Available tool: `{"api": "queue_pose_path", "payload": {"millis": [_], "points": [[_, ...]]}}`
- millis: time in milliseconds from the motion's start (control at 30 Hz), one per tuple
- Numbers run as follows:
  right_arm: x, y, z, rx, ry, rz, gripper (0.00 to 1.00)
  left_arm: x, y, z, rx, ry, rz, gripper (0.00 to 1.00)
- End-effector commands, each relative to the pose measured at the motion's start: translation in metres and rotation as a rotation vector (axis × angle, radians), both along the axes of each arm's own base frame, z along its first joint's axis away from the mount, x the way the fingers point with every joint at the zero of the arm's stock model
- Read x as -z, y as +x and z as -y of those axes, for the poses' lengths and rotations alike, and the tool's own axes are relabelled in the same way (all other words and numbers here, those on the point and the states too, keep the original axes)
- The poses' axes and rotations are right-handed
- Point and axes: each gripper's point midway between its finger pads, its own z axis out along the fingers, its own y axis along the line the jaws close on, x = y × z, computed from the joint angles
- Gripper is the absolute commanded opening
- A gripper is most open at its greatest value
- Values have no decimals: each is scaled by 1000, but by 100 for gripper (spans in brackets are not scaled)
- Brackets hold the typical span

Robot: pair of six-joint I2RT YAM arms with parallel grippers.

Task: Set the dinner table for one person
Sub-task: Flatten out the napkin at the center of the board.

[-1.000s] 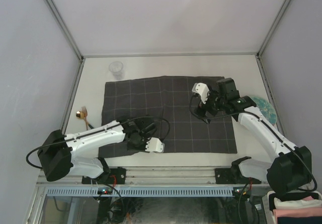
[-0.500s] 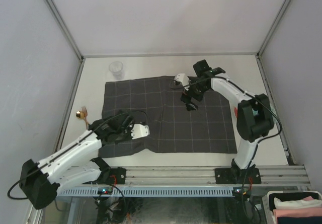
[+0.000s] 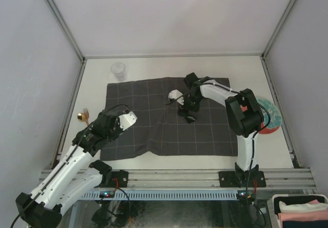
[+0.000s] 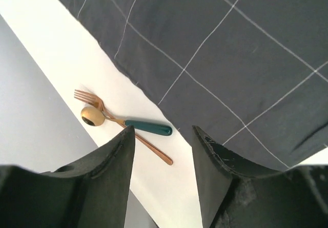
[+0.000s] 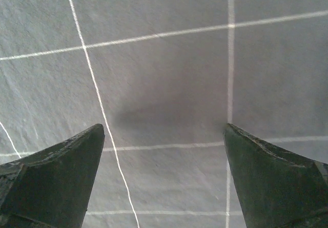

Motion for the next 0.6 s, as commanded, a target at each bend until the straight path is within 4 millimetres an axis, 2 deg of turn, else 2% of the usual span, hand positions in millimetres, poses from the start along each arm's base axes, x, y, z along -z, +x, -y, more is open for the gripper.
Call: {"api": "queue_pose_path", "payload": {"millis": [0, 100, 267, 400, 567], "points": [[-1, 7, -21, -39, 34, 106, 100, 3, 10, -10, -106, -40, 76, 54], [8, 3, -26, -66, 19, 96, 100, 2, 12, -14, -123, -32, 95, 56], [23, -3, -24, -98, -11, 45, 100, -12, 15, -18, -157, -66, 133, 58], [33, -10, -14, -128, -32, 0, 100, -25, 15, -28, -186, -67, 192, 63], [35, -12, 7, -120, -37, -47, 100, -38, 14, -38, -195, -48, 243, 68]]}}
